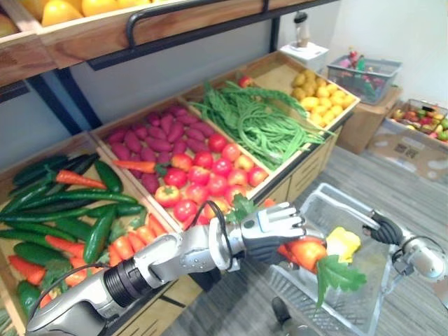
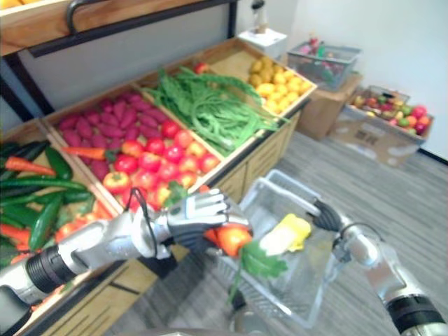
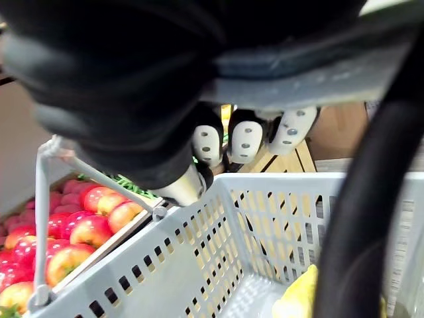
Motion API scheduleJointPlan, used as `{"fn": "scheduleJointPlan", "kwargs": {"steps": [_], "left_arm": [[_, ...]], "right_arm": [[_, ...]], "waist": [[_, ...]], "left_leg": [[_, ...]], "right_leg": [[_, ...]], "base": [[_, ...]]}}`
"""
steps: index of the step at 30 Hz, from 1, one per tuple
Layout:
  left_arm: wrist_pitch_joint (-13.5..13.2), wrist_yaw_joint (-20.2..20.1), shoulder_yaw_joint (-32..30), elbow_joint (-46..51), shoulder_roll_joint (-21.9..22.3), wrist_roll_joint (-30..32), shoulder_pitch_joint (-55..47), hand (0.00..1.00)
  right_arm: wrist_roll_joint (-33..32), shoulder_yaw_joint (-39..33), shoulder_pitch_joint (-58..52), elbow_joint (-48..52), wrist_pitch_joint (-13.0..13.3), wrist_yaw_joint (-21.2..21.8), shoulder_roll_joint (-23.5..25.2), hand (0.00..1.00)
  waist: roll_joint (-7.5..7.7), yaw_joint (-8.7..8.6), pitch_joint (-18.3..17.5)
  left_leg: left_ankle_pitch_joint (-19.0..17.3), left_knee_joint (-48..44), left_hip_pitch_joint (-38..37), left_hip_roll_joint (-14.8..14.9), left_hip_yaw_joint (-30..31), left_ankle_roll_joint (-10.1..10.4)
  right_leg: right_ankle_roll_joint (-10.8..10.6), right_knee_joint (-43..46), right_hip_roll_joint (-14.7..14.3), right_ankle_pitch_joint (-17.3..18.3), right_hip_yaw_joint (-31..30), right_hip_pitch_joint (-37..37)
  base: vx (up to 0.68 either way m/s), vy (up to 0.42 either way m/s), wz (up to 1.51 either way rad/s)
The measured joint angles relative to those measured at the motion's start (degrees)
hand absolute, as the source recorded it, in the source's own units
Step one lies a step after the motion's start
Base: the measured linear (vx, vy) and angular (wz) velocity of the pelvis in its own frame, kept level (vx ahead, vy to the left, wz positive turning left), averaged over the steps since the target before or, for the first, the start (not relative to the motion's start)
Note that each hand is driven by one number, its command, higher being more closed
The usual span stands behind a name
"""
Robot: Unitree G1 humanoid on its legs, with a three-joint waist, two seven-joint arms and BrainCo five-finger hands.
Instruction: Pick vegetable in the basket
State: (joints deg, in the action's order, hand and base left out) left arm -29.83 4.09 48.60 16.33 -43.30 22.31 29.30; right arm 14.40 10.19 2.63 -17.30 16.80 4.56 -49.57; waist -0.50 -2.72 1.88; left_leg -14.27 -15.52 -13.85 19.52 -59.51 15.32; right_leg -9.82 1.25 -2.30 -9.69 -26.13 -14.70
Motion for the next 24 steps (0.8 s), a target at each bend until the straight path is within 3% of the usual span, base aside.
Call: {"fn": "scheduleJointPlan", "kwargs": {"steps": [3, 15, 24], "left_arm": [[0.0, -1.3, 2.7, 0.1, 0.2, -2.0, 0.8, 1.0], [-0.2, -4.6, 9.8, 0.1, 1.5, -2.0, 3.1, 1.0], [0.0, -5.6, 9.8, -8.1, 7.6, -1.5, 3.1, 1.0]], "right_arm": [[-1.5, 1.9, 1.6, 1.4, 1.3, 0.1, -1.3, 1.0], [-6.7, 6.9, 3.9, 7.5, 1.2, 2.4, -5.7, 1.0], [-10.6, 12.2, 7.2, 12.9, 1.2, 4.7, -6.2, 1.0]], "waist": [[-0.02, -0.58, 0.0], [-0.05, -3.2, -0.1], [-0.1, -4.75, -0.1]], "left_leg": [[-0.4, -0.6, -0.6, 0.1, -1.9, 0.2], [-0.6, -0.8, -3.5, -0.2, -7.3, 0.4], [-0.7, -1.6, -3.6, 0.1, -9.0, 0.4]], "right_leg": [[-0.1, 0.0, -0.8, -0.3, -1.6, -0.5], [-0.2, 0.8, -3.4, -0.7, -6.1, -1.2], [0.0, 0.8, -4.5, -1.4, -7.7, -2.1]], "base": [[0.0, -0.005, -0.29], [0.0, 0.002, -0.22], [-0.01, -0.013, -0.1]]}}
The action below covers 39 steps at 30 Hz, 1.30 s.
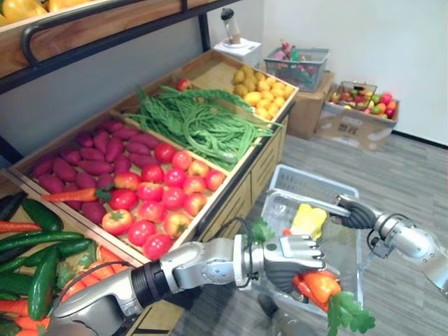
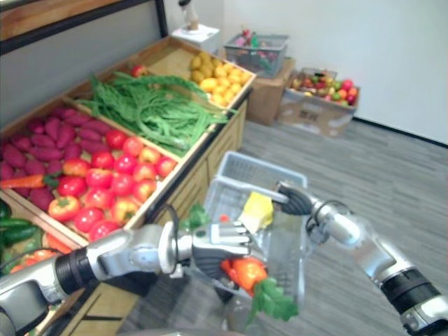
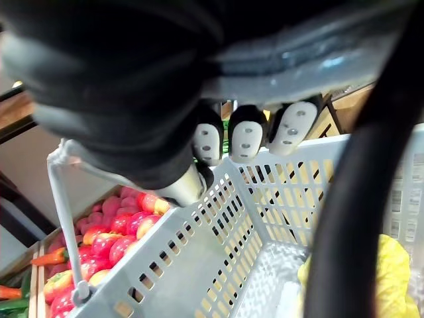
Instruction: Pick vegetable in the basket
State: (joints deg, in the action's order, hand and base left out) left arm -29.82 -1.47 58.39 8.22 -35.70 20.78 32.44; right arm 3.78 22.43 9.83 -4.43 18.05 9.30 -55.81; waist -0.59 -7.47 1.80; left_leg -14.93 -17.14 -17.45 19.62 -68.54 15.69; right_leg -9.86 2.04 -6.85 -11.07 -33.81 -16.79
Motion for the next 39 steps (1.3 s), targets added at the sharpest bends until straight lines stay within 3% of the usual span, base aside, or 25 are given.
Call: {"fn": "scheduleJointPlan", "kwargs": {"steps": [13, 24, 25, 32, 39], "left_arm": [[0.7, -0.1, -0.4, -12.2, 7.1, 1.1, -0.1, 1.0], [3.0, 0.6, -1.1, -26.1, 13.5, 7.8, -0.1, 1.0], [3.1, 0.7, -1.5, -27.5, 14.4, 9.2, -0.1, 0.0], [5.1, 1.9, -4.2, -38.0, 18.2, 14.6, -0.1, 0.0], [6.8, 2.4, -7.1, -44.8, 18.8, 17.4, -0.1, 0.0]], "right_arm": [[-2.0, 4.5, 2.0, 4.1, 0.8, 2.4, 0.1, 1.0], [-4.6, 7.4, 3.5, 7.1, 0.8, 3.9, 0.2, 1.0], [-4.9, 7.4, 3.6, 7.1, 0.8, 3.9, 0.4, 1.0], [-6.2, 8.0, 3.6, 7.1, -0.2, 3.9, 0.6, 1.0], [-6.6, 8.3, 3.6, 7.1, -1.3, 4.7, 2.6, 1.0]], "waist": [[0.02, -0.13, -0.2], [0.63, -0.14, -1.8], [0.72, -0.11, -1.9], [0.87, -0.18, -1.9], [1.17, -0.31, -1.7]], "left_leg": [[-0.1, -0.6, -0.9, -0.1, -1.8, 0.0], [-0.1, -0.8, 0.0, 0.1, -1.7, 0.0], [-0.1, -0.8, 0.1, 0.1, -1.7, 0.0], [-0.3, -1.0, 0.3, 0.2, -2.2, -0.1], [-0.4, -0.9, 0.3, 0.1, -2.1, -0.2]], "right_leg": [[0.3, 0.1, -1.2, -0.3, -1.3, -0.5], [0.3, 0.1, -0.9, -0.3, -1.2, -1.1], [0.3, 0.1, -1.0, -0.3, -1.2, -1.2], [0.6, -0.3, -1.0, -0.1, -1.2, -2.0], [0.3, -1.0, -0.8, -0.3, -1.1, -1.9]], "base": [[-0.01, -0.02, -0.08], [-0.02, -0.025, 0.01], [0.0, 0.0, 0.0], [0.0, -0.013, -0.03], [0.0, -0.005, 0.01]]}}
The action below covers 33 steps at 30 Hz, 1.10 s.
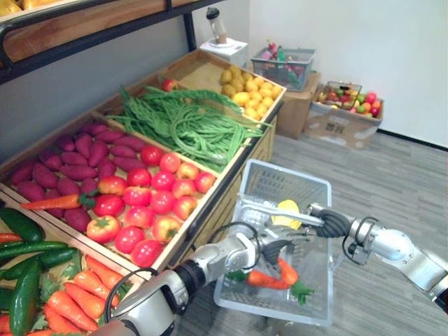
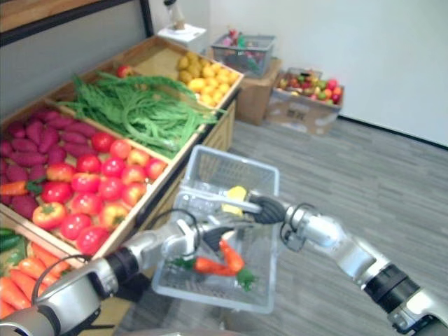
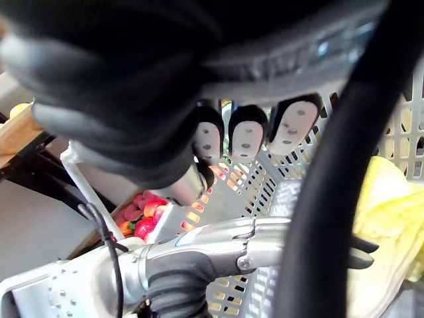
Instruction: Pick vegetable in the basket
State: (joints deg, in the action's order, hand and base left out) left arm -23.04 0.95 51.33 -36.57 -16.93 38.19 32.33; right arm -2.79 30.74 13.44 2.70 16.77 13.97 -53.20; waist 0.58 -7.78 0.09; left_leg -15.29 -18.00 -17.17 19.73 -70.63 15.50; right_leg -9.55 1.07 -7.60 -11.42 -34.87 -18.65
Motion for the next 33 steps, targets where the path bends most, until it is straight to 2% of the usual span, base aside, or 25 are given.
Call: {"fn": "scheduleJointPlan", "kwargs": {"steps": [3, 8, 12, 15, 17, 19, 21, 23, 25, 30, 33], "left_arm": [[0.4, 0.0, -0.7, -1.4, 0.0, 0.8, 0.1, 0.0], [0.7, 0.0, -1.4, -1.4, -0.3, 0.8, 0.5, 0.0], [0.7, 0.0, -0.9, 10.3, -2.5, 0.1, 0.9, 0.0], [1.4, -1.9, 2.2, 21.3, -5.0, -3.3, 1.2, 0.0], [2.6, -3.1, 2.1, 29.9, -7.0, -8.0, 1.1, 0.0], [0.9, -3.5, 2.1, 37.3, -9.0, -13.1, 0.9, 0.0], [-2.1, -3.3, 2.9, 47.6, -8.3, -17.2, 0.2, 0.0], [-6.4, -2.9, 4.6, 56.1, -7.2, -22.4, -1.4, 0.0], [-7.5, -2.7, 5.2, 57.6, -7.5, -22.4, -1.8, 0.0], [-7.3, -2.3, 5.7, 58.6, -10.7, -24.8, -3.4, 0.0], [-6.8, -2.0, 5.2, 61.8, -11.0, -26.8, -4.9, 0.0]], "right_arm": [[0.0, 0.1, 0.0, 0.0, 0.0, 0.5, 0.6, 1.0], [0.0, 0.1, 0.0, -1.0, 0.0, 0.4, 2.2, 1.0], [0.0, -1.8, -1.8, -1.7, 0.0, 0.4, 2.6, 1.0], [0.5, -8.8, -5.8, -2.9, 1.9, 0.1, 4.6, 1.0], [0.7, -13.0, -10.1, -5.2, 3.1, -0.4, 5.6, 1.0], [3.1, -14.9, -11.8, -8.2, 2.0, -1.2, 7.4, 1.0], [5.4, -16.3, -13.2, -11.8, 0.2, -2.2, 9.0, 1.0], [7.7, -18.5, -14.4, -14.6, -2.0, -3.0, 10.9, 1.0], [9.1, -21.6, -16.3, -15.5, -3.1, -3.6, 12.2, 1.0], [9.6, -29.1, -19.5, -17.5, -4.0, -5.3, 14.8, 1.0], [9.7, -32.0, -19.8, -23.1, -4.1, -6.3, 17.7, 1.0]], "waist": [[0.13, 0.02, 0.1], [1.21, 0.05, 1.0], [1.44, 0.29, 1.9], [1.29, 0.83, 2.4], [1.44, 2.05, 2.5], [1.6, 2.36, 2.5], [1.63, 3.49, 2.5], [1.69, 3.89, 2.5], [1.72, 4.48, 2.4], [1.7, 4.79, 2.3], [2.05, 4.93, 1.6]], "left_leg": [[0.0, 0.6, 0.1, -0.1, 0.5, 0.0], [-0.1, 0.8, 0.8, -0.2, 2.3, -0.2], [0.0, 1.1, 2.9, -0.1, 5.7, -0.3], [0.2, 1.8, 4.3, -0.2, 9.7, -0.6], [0.2, 1.8, 5.2, -0.3, 12.1, -0.7], [0.2, 1.8, 6.2, -0.6, 14.8, -0.9], [0.1, 1.7, 7.2, -0.9, 16.5, -1.3], [0.1, 1.6, 8.7, -1.1, 18.6, -1.8], [0.3, 1.5, 9.4, -1.1, 20.0, -2.1], [0.8, 1.5, 11.5, -1.5, 24.1, -2.8], [1.4, 1.8, 13.3, -2.2, 27.3, -3.4]], "right_leg": [[0.0, -0.3, 0.4, 0.0, 0.6, 0.3], [0.0, -0.9, 1.8, 0.0, 2.1, 1.1], [0.0, -0.8, 3.5, 0.0, 5.3, 1.2], [0.0, -0.8, 5.6, 0.0, 9.7, 2.3], [0.0, -0.8, 7.0, 0.1, 12.4, 3.1], [0.0, -0.8, 8.3, 0.2, 14.6, 3.7], [0.0, -0.8, 9.3, 0.2, 16.5, 3.8], [-0.1, -0.9, 10.6, 0.5, 18.6, 4.0], [-0.1, -0.9, 11.1, 0.5, 19.7, 4.2], [0.1, -1.1, 12.6, 0.7, 23.2, 4.8], [0.3, -1.5, 13.9, 0.8, 25.6, 5.1]], "base": [[-0.02, -0.034, 0.11], [-0.04, -0.04, 0.19], [-0.05, -0.044, 0.44], [-0.07, -0.053, 0.64], [-0.07, -0.041, 0.6], [-0.09, -0.039, 0.61], [-0.09, -0.031, 0.52], [-0.06, -0.014, 0.46], [-0.05, -0.026, 0.35], [-0.03, -0.025, 0.35], [-0.03, -0.02, 0.44]]}}
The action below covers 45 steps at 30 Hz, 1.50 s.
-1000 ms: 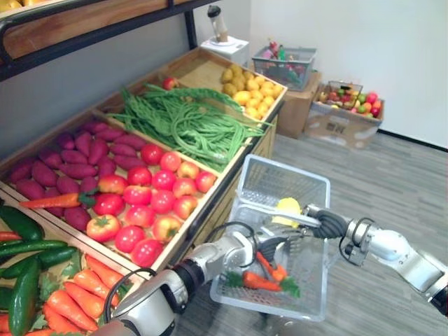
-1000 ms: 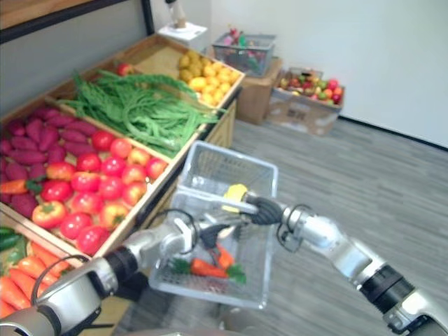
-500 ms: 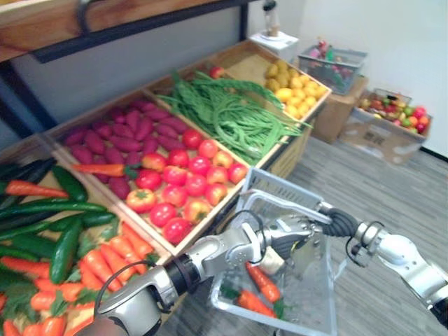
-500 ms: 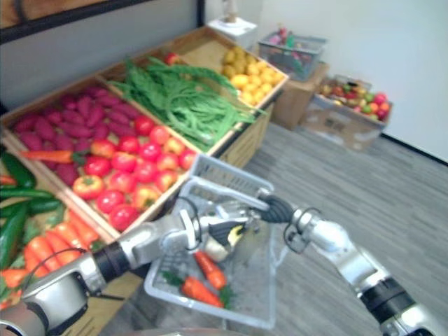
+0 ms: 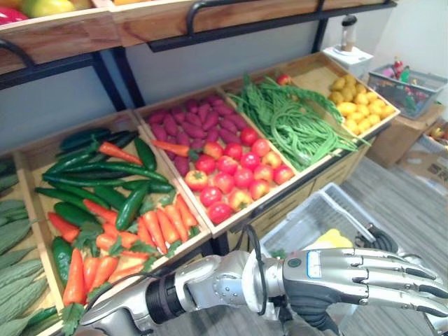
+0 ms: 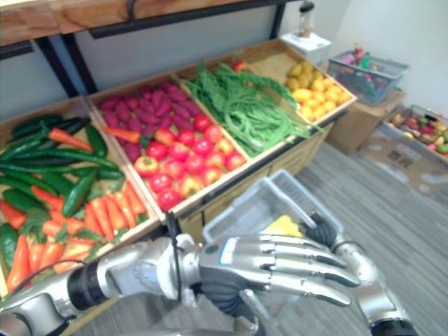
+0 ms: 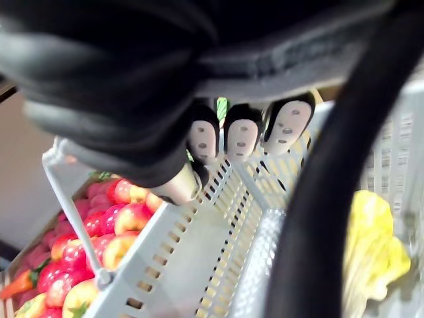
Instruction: Pick vegetable in the basket
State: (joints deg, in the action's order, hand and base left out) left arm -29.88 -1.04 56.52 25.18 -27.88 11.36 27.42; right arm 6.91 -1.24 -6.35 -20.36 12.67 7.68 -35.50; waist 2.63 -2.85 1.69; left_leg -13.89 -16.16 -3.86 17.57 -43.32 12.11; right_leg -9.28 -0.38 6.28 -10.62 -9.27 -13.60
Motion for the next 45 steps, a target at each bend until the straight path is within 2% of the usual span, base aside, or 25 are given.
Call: {"fn": "scheduleJointPlan", "kwargs": {"steps": [3, 6, 7, 9, 10, 11, 12, 13, 14, 15, 16, 19, 21, 25, 30, 33, 41, 45], "left_arm": [[0.0, 0.9, -1.9, 2.0, -0.7, 0.0, -2.5, 0.0], [0.1, 1.4, -6.4, 3.6, -2.1, -0.1, -5.7, 0.0], [0.2, 2.3, -9.7, 4.3, -2.3, -0.1, -7.9, 0.0], [0.4, 3.5, -15.5, 5.4, -2.3, -0.1, -11.1, 0.0], [0.5, 4.5, -20.2, 6.0, -2.1, -0.1, -14.0, 0.0], [0.6, 5.7, -25.2, 6.4, -1.8, -0.3, -17.2, 0.0], [1.0, 6.0, -27.9, 6.7, -1.4, -0.8, -19.1, 0.0], [1.6, 7.2, -32.9, 6.8, -0.6, -1.8, -22.9, 0.0], [2.4, 7.9, -38.8, 6.8, 1.7, -2.2, -27.5, 0.0], [2.9, 8.4, -41.4, 6.7, 3.2, -2.2, -29.6, 0.0], [4.4, 9.7, -45.8, 6.5, 6.3, -2.3, -32.8, 0.0], [7.1, 12.4, -53.8, 4.7, 12.7, -2.1, -37.6, 0.0], [8.2, 13.8, -57.9, 2.0, 15.0, -1.7, -39.7, 0.0], [11.8, 17.5, -66.9, -7.2, 20.8, -0.6, -43.8, 0.0], [14.6, 19.5, -75.0, -24.8, 23.0, 1.2, -45.0, 0.0], [17.4, 21.1, -77.6, -33.6, 24.1, 1.4, -46.1, 0.0], [19.7, 21.3, -86.3, -66.3, 25.7, 1.6, -44.6, 0.0], [20.8, 21.1, -86.8, -76.2, 25.7, -1.2, -44.4, 0.0]], "right_arm": [[0.0, -3.9, -0.6, -7.3, -0.7, -2.2, 4.5, 1.0], [-0.1, -8.1, -1.1, -14.3, -0.9, -4.8, 9.3, 1.0], [-0.1, -10.2, -1.4, -18.0, -1.1, -6.1, 11.1, 1.0], [-0.1, -13.2, -1.6, -23.9, -1.4, -7.7, 13.4, 1.0], [-0.1, -15.7, -1.6, -28.4, -1.9, -8.8, 15.2, 1.0], [-0.1, -18.2, -1.3, -33.2, -2.4, -10.3, 17.0, 1.0], [-0.2, -19.7, -1.0, -35.3, -2.7, -11.1, 17.8, 1.0], [-0.8, -22.1, -0.4, -39.3, -3.0, -12.5, 19.7, 1.0], [-1.5, -23.7, -0.2, -43.0, -3.3, -13.6, 21.6, 1.0], [-2.7, -24.2, 0.1, -44.2, -3.5, -14.1, 22.3, 1.0], [-3.8, -25.8, 0.1, -46.1, -3.8, -15.3, 23.8, 1.0], [-5.3, -27.6, -0.7, -48.2, -4.0, -16.9, 25.2, 1.0], [-5.2, -27.5, -0.9, -48.2, -3.8, -17.0, 25.3, 1.0], [-5.1, -27.0, -0.9, -48.0, -2.8, -17.0, 26.6, 1.0], [-5.0, -26.8, -0.4, -47.6, -2.7, -17.1, 28.2, 1.0], [-4.6, -25.9, -0.7, -46.4, -2.8, -17.1, 28.8, 1.0], [-4.4, -25.3, -2.4, -45.1, -3.0, -17.5, 29.4, 1.0], [-2.4, -25.4, -1.7, -45.4, -3.3, -18.0, 29.4, 1.0]], "waist": [[-0.07, 0.09, -0.4], [-0.1, 0.13, -1.4], [0.28, 0.19, -1.7], [-0.03, 0.67, -2.5], [0.91, 1.27, -2.5], [0.43, 1.49, -3.2], [0.97, 1.45, -3.0], [0.58, 1.78, -3.3], [1.51, 1.97, -3.2], [1.54, 2.03, -3.2], [1.06, 2.12, -3.6], [2.01, 3.5, -3.4], [2.49, 3.8, -3.6], [2.74, 5.55, -3.8], [2.58, 6.31, -3.8], [2.58, 6.33, -4.0], [2.06, 5.91, -5.7], [1.8, 4.77, -5.6]], "left_leg": [[0.7, 0.1, 2.0, -0.7, 3.7, -0.9], [1.4, 0.2, 4.0, -1.2, 7.9, -1.7], [1.7, 0.2, 5.0, -1.8, 10.0, -1.9], [2.3, 0.5, 6.8, -2.5, 13.4, -2.5], [3.0, 1.3, 7.8, -3.3, 15.5, -2.8], [4.0, 2.3, 8.8, -4.2, 17.8, -3.0], [4.4, 2.8, 9.1, -4.6, 18.9, -3.1], [5.5, 3.8, 9.9, -5.3, 20.8, -3.4], [6.6, 5.3, 10.6, -6.0, 22.6, -3.6], [7.1, 5.8, 11.1, -6.3, 23.6, -3.7], [8.1, 6.9, 12.1, -6.9, 25.8, -3.8], [11.0, 10.2, 13.6, -8.1, 30.5, -3.9], [12.7, 12.4, 13.8, -8.5, 33.2, -3.6], [16.0, 17.1, 13.8, -8.6, 37.3, -3.5], [17.0, 18.2, 13.3, -8.8, 39.6, -3.8], [17.3, 19.2, 12.5, -8.9, 39.8, -3.8], [17.7, 21.6, 10.3, -9.1, 40.1, -3.8], [17.6, 21.6, 10.3, -9.2, 40.1, -3.7]], "right_leg": [[-0.1, -0.8, 1.4, 0.1, 3.1, 1.0], [0.0, -1.6, 2.7, 0.5, 6.7, 2.4], [-0.1, -1.7, 3.3, 0.7, 8.6, 3.0], [-0.1, -1.8, 4.4, 1.1, 11.4, 3.7], [0.1, -1.9, 5.1, 1.5, 13.4, 4.0], [0.3, -2.2, 5.8, 1.7, 15.5, 4.4], [0.3, -2.5, 6.2, 1.8, 16.5, 4.6], [0.2, -2.7, 6.7, 1.7, 18.5, 5.1], [0.2, -2.8, 7.1, 1.7, 20.2, 5.2], [0.2, -3.0, 7.3, 1.7, 21.2, 5.3], [0.3, -3.5, 7.6, 1.8, 23.3, 5.8], [0.4, -3.5, 8.1, 2.5, 27.9, 6.5], [0.8, -3.3, 8.0, 3.5, 30.6, 7.1], [0.8, -2.3, 7.6, 5.2, 34.8, 7.8], [1.3, -2.5, 7.4, 5.7, 37.4, 9.7], [1.7, -2.6, 7.4, 6.0, 37.8, 10.3], [1.2, -3.6, 7.3, 6.6, 38.6, 11.9], [1.2, -3.8, 7.3, 6.6, 38.6, 12.0]], "base": [[-0.02, -0.017, 0.55], [-0.02, -0.01, 0.69], [-0.01, -0.004, 0.83], [0.0, 0.001, 0.88], [0.01, -0.01, 1.01], [0.02, -0.008, 0.93], [0.04, -0.009, 0.93], [0.03, -0.008, 0.84], [0.02, -0.013, 0.78], [0.0, -0.013, 0.83], [0.0, -0.008, 0.8], [0.0, -0.007, 0.83], [0.01, -0.014, 0.78], [0.02, -0.023, 0.49], [0.03, -0.017, 0.28], [0.03, -0.014, 0.05], [0.04, -0.019, 0.04], [0.03, -0.013, 0.0]]}}
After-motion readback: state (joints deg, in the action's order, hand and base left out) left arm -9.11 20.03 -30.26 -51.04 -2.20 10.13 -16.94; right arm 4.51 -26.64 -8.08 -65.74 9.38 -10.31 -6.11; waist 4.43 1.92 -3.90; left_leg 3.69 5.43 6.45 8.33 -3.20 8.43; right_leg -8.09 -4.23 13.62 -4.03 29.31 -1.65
